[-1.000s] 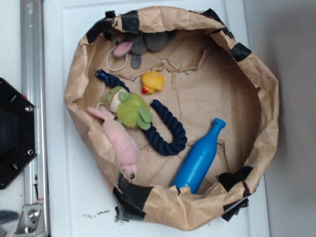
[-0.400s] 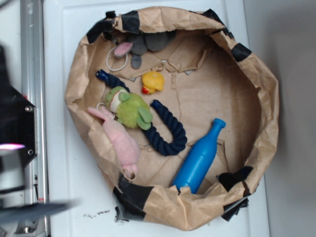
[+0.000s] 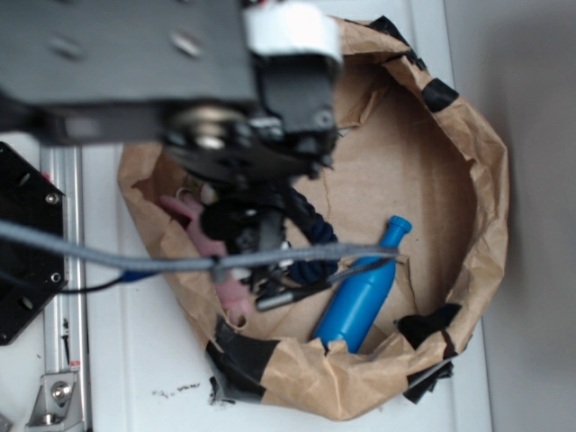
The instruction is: Grab the green animal.
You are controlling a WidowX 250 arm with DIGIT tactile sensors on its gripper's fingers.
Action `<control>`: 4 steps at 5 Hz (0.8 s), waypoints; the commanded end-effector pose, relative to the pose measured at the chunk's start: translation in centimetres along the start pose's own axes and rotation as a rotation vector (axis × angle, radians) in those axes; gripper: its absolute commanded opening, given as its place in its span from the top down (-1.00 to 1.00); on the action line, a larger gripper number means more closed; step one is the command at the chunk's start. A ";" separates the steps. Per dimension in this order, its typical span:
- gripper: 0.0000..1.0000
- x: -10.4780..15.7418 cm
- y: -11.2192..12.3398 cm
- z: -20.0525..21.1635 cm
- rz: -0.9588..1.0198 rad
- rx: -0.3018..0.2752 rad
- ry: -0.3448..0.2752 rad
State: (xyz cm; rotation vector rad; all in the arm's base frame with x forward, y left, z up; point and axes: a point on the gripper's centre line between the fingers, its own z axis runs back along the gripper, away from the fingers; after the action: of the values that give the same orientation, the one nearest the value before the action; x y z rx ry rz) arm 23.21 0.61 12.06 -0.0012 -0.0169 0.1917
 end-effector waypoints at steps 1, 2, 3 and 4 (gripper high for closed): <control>-1.00 -3.7 0.0 -8.7 -0.210 0.174 0.101; -1.00 -3.1 -0.6 -10.9 -0.248 0.212 0.069; -1.00 -1.3 -0.4 -10.3 -0.228 0.226 0.020; 1.00 -0.8 0.7 -8.4 -0.180 0.211 -0.002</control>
State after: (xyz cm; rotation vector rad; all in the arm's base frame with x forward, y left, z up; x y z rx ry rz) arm 21.99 0.15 3.08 0.2086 0.0383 -0.0028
